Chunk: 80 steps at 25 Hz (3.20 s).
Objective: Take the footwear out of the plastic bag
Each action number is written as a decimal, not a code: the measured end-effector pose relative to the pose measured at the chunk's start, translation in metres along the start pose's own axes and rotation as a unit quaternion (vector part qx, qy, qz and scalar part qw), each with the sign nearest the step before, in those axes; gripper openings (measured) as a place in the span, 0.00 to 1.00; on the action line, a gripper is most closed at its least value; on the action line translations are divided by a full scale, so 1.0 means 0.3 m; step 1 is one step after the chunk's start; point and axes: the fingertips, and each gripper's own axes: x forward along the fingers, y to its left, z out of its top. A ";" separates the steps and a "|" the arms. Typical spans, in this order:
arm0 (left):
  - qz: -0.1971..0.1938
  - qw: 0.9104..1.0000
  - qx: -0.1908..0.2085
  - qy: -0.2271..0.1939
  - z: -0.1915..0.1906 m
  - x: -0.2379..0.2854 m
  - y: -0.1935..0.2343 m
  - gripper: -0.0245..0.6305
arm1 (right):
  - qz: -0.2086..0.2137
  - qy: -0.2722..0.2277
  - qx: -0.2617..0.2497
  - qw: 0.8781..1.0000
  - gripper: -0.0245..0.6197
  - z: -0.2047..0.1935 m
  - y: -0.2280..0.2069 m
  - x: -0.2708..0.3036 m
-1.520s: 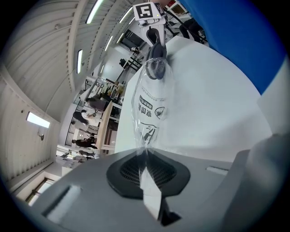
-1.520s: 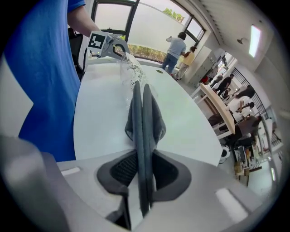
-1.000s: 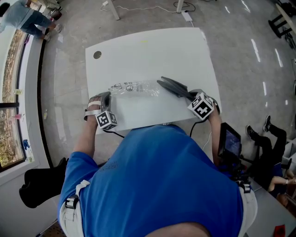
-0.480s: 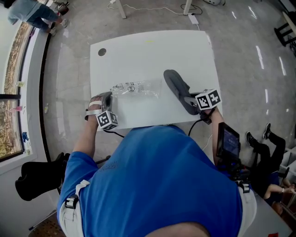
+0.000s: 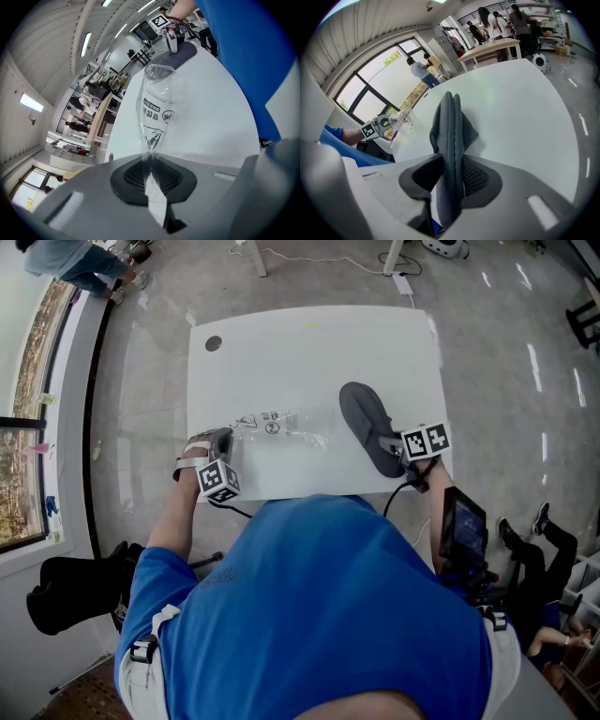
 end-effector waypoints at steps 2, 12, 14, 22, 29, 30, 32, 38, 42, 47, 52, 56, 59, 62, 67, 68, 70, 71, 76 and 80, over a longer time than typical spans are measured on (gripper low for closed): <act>-0.013 1.000 0.001 0.009 -0.001 0.004 0.000 0.05 | -0.008 0.004 -0.007 1.000 0.23 -0.001 -0.002 0.004; -0.089 0.995 0.006 0.050 -0.007 0.071 -0.025 0.18 | -0.061 0.008 -0.015 0.998 0.32 -0.012 -0.045 0.016; -0.100 0.993 0.006 0.057 -0.016 0.087 -0.027 0.25 | -0.075 0.010 -0.021 0.997 0.33 -0.013 -0.056 0.016; -0.124 0.991 -0.001 0.052 -0.004 0.086 -0.015 0.45 | -0.101 0.010 -0.046 0.994 0.36 -0.007 -0.056 0.007; -0.112 0.993 -0.015 0.031 -0.005 0.059 0.011 0.48 | -0.103 -0.030 -0.052 0.993 0.36 0.029 -0.051 -0.021; -0.108 0.994 -0.016 0.030 -0.006 0.055 0.015 0.49 | -0.104 -0.036 -0.056 0.992 0.36 0.034 -0.049 -0.025; -0.102 0.994 -0.018 0.031 -0.010 0.046 0.022 0.52 | -0.106 -0.048 -0.066 0.991 0.36 0.043 -0.042 -0.033; -0.075 0.996 -0.029 0.032 0.015 0.005 0.051 0.54 | -0.107 -0.080 -0.097 0.986 0.36 0.066 -0.017 -0.067; -0.035 0.998 -0.048 0.015 0.021 -0.025 0.048 0.52 | -0.120 -0.105 -0.142 0.977 0.36 0.071 0.025 -0.036; 0.030 0.996 -0.077 -0.020 0.087 -0.106 0.054 0.35 | -0.156 -0.145 -0.214 0.953 0.36 0.094 0.098 -0.039; 0.073 0.990 -0.107 -0.062 0.226 -0.172 0.042 0.20 | -0.179 -0.178 -0.281 0.926 0.35 0.104 0.144 -0.093; 0.097 0.980 -0.143 -0.094 0.301 -0.186 0.013 0.05 | -0.185 -0.191 -0.302 0.915 0.31 0.088 0.189 -0.117; 0.096 0.973 -0.174 -0.119 0.309 -0.212 -0.015 0.05 | -0.190 -0.207 -0.312 0.908 0.25 0.068 0.270 -0.113; 0.092 0.962 -0.212 -0.147 0.293 -0.270 -0.052 0.05 | -0.205 -0.217 -0.314 0.901 0.17 0.029 0.372 -0.115; 0.075 0.937 -0.281 -0.194 0.258 -0.406 -0.119 0.05 | -0.207 -0.238 -0.301 0.900 0.09 -0.055 0.579 -0.117; 0.069 0.933 -0.289 -0.203 0.254 -0.433 -0.138 0.05 | -0.208 -0.242 -0.298 0.900 0.07 -0.077 0.618 -0.114; 0.058 0.926 -0.300 -0.223 0.244 -0.490 -0.184 0.05 | -0.206 -0.250 -0.289 0.901 0.05 -0.130 0.702 -0.105; 0.053 0.923 -0.301 -0.233 0.238 -0.521 -0.211 0.05 | -0.204 -0.254 -0.284 0.902 0.05 -0.162 0.746 -0.098; 0.031 0.915 -0.302 -0.264 0.249 -0.601 -0.303 0.05 | -0.198 -0.259 -0.264 0.908 0.04 -0.273 0.882 -0.080; 0.011 0.906 -0.307 -0.291 0.265 -0.689 -0.363 0.05 | -0.196 -0.267 -0.244 0.911 0.04 -0.375 0.996 -0.104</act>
